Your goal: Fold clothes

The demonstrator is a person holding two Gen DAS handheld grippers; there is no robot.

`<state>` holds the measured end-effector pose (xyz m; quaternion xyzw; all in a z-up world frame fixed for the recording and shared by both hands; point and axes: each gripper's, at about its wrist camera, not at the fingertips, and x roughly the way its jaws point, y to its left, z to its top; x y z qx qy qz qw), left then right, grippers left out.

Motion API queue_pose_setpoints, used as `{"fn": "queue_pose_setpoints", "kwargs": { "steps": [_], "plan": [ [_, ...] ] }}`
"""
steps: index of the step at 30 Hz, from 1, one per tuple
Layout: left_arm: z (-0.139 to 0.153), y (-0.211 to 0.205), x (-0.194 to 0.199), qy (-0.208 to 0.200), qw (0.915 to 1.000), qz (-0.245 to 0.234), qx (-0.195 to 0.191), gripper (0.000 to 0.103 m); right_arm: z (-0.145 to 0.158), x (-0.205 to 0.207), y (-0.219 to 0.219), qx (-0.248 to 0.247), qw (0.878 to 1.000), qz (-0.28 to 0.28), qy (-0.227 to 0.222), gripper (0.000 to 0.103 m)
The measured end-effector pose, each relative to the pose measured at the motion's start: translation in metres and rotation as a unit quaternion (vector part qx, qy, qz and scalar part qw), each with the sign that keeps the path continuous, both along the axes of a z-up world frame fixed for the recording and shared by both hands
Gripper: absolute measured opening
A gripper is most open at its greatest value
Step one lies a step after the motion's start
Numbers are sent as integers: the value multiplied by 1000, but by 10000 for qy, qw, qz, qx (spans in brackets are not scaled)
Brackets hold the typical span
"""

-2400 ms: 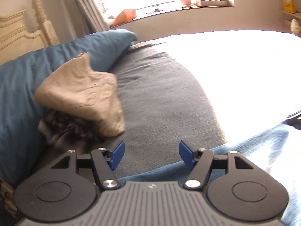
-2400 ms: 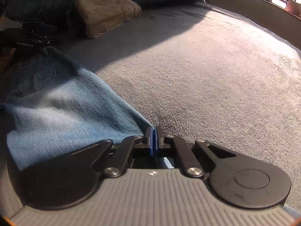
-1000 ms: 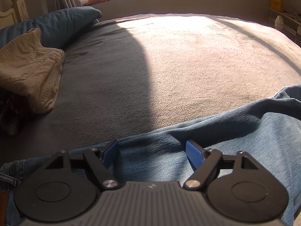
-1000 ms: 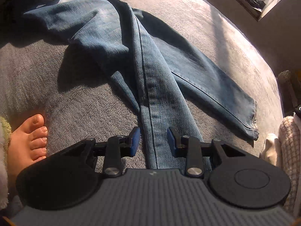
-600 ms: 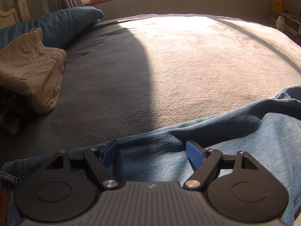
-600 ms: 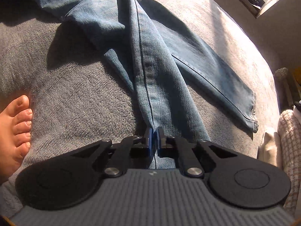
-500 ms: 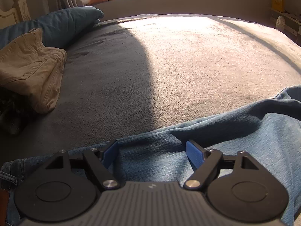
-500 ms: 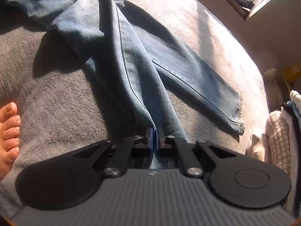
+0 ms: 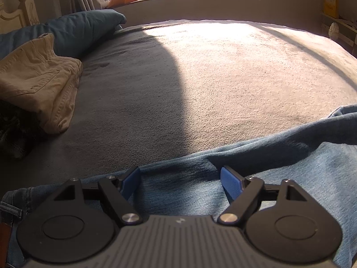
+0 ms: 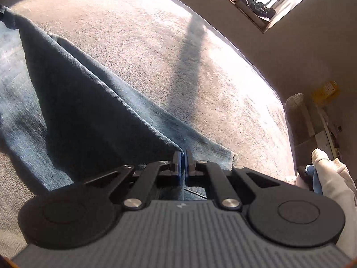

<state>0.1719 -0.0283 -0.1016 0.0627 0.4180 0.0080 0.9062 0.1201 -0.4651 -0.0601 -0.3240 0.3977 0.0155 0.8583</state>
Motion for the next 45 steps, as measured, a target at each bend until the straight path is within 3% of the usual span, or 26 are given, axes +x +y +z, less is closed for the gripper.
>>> {"fn": "queue_pose_setpoints", "kwargs": {
  "steps": [8,17,20,24,31,33,35,38,40,43,44,45],
  "plan": [
    [1,7,2,-11,10000,59,-6,81,2,46,-2,-111,9998,125,57,1],
    [-1,9,1,-97,9999,-41,57,81,-27,86,-8,-122,9994,8,325,0],
    [-2,9,1,-131,9998,-103,103,81,-36,100,-15,-348,9989,-185,238,0],
    [-2,10,1,-138,9998,-116,77,81,-34,110,-38,-1,9972,-706,245,0],
    [2,12,7,-63,9999,-137,19,80,-1,79,-57,1513,9778,-1447,50,2],
    [1,13,7,-53,9999,-130,-9,80,2,54,-47,1527,9803,-1241,169,8],
    [0,14,8,-61,9999,-132,-20,80,0,27,-33,1402,9849,-930,401,32],
    [-1,15,9,-80,9999,-131,-54,80,-10,-7,-12,1038,9908,-481,724,47],
    [-2,15,10,-93,9998,-127,-77,81,-21,-25,-1,739,9927,-266,913,49],
    [-3,15,10,-115,9998,-125,-84,81,-43,-34,4,210,9935,-106,1117,41],
    [-3,15,10,-118,9998,-136,-75,81,-45,-30,0,155,9939,-168,1082,19],
    [-3,16,10,-121,9998,-150,-74,81,-41,-23,-9,195,9946,-339,958,15]
  ]
}}
